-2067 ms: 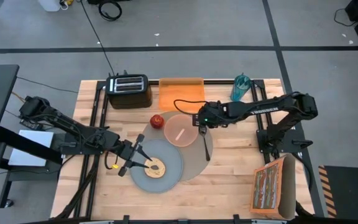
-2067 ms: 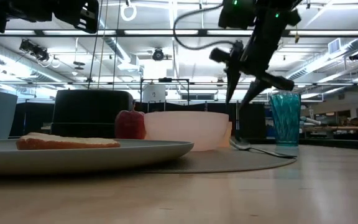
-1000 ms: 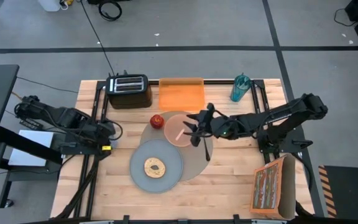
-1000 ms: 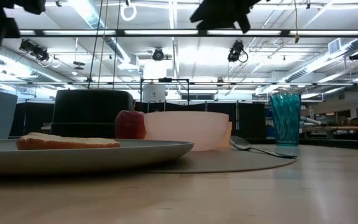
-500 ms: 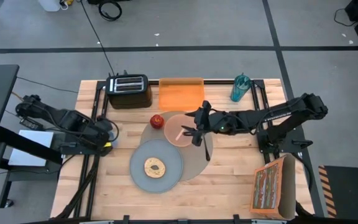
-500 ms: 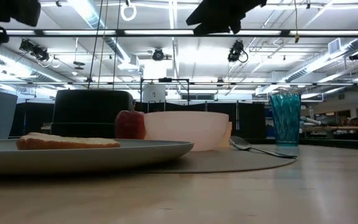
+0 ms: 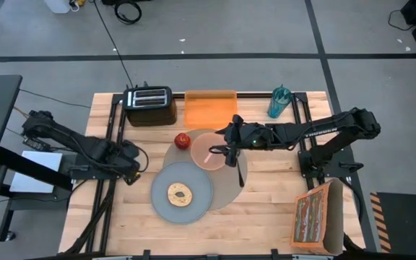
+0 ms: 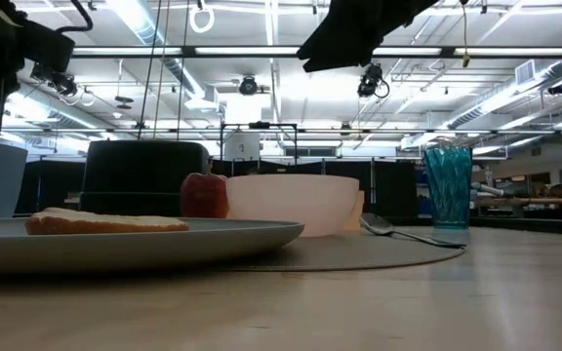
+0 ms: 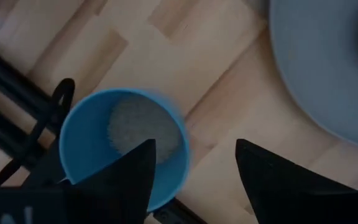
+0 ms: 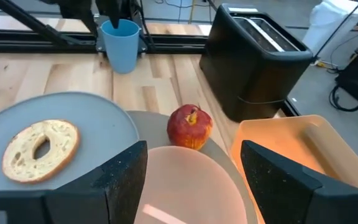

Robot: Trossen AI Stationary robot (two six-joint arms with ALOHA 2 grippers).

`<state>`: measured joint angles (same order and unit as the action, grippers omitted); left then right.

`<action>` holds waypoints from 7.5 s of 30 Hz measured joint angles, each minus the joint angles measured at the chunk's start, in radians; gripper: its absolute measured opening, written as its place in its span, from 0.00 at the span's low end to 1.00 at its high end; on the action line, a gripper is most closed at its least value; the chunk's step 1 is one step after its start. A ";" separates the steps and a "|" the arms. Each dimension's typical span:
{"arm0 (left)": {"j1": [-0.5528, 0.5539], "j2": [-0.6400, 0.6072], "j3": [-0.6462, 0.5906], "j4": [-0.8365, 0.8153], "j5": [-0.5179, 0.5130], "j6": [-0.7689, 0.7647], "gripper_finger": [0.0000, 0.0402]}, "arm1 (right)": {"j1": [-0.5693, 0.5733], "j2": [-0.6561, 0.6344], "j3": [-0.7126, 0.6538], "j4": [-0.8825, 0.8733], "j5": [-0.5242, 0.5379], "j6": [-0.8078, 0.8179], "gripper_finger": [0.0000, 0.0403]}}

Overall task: Arrange a breakfast setting
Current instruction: Put the light blue cup on the gray mat, then pour the cereal from the yellow cereal box into the light orange bowl

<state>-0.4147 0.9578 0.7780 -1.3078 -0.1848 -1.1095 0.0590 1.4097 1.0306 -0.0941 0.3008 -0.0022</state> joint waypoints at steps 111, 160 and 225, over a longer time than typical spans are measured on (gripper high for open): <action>0.668 1.344 1.569 0.047 0.182 1.713 0.03 | 0.222 -0.302 -0.215 -0.581 0.064 0.399 0.59; 0.703 1.434 1.571 0.029 0.286 1.797 0.03 | 0.184 -0.302 -0.216 -0.588 -0.092 0.371 0.59; 0.603 1.081 1.579 -0.016 0.429 1.559 0.30 | 0.128 -0.321 -0.215 -0.210 -0.087 -0.045 0.64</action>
<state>0.1879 2.0387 2.3566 -1.3242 0.2444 0.4491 0.1869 1.0889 0.8158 -0.3037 0.2141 -0.0470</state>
